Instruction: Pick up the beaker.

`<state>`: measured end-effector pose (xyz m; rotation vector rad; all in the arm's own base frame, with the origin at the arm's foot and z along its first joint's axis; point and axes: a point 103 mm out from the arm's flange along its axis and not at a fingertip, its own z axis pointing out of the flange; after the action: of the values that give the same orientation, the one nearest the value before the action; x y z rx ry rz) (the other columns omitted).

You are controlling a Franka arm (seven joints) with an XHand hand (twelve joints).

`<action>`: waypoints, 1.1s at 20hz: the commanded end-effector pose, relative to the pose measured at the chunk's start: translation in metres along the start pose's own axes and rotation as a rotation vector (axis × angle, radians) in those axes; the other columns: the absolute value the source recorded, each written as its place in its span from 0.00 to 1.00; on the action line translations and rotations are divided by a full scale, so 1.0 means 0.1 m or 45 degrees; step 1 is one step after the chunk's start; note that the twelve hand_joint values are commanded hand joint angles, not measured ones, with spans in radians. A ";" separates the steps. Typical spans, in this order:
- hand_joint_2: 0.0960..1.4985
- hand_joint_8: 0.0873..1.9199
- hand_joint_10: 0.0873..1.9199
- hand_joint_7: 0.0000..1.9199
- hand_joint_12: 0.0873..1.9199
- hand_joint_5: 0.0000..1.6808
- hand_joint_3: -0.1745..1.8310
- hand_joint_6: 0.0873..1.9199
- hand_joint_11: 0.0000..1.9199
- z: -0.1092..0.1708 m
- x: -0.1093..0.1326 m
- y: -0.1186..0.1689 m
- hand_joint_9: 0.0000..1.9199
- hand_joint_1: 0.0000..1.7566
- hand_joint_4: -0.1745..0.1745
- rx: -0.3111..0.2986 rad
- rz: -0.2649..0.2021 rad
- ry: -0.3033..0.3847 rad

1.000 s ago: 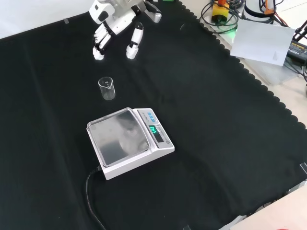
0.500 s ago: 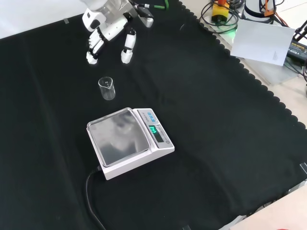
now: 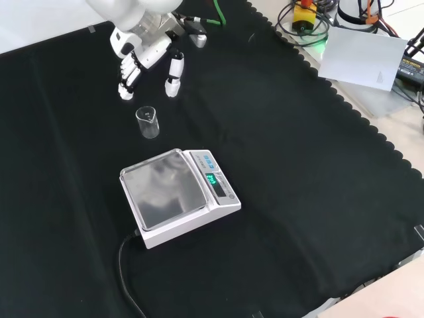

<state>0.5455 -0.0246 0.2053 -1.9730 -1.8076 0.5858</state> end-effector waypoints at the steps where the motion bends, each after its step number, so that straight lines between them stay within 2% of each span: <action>1: 0.58 0.06 0.41 0.00 0.76 0.01 0.00 0.00 0.04 0.10 0.10 0.11 0.00 0.47 0.56 0.115 -0.011 -0.093; 11: 0.56 0.03 0.37 0.00 0.77 0.01 0.00 0.00 0.02 0.24 0.18 0.33 0.00 0.46 0.56 0.186 0.005 -0.157; 15: 0.56 0.00 0.19 0.00 0.74 0.01 0.00 0.00 0.00 0.27 0.16 0.39 0.00 0.46 0.56 0.202 0.013 -0.157; 18: 0.56 0.00 0.01 0.00 0.67 0.01 0.00 0.00 0.00 0.28 0.12 0.42 0.00 0.46 0.57 0.201 0.019 -0.136; 22: 0.56 0.00 0.00 0.00 0.63 0.02 0.00 0.00 0.00 0.29 0.07 0.45 0.00 0.46 0.54 0.194 0.028 -0.123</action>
<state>0.5667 -0.0174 0.1583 -1.8869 -1.7503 0.8228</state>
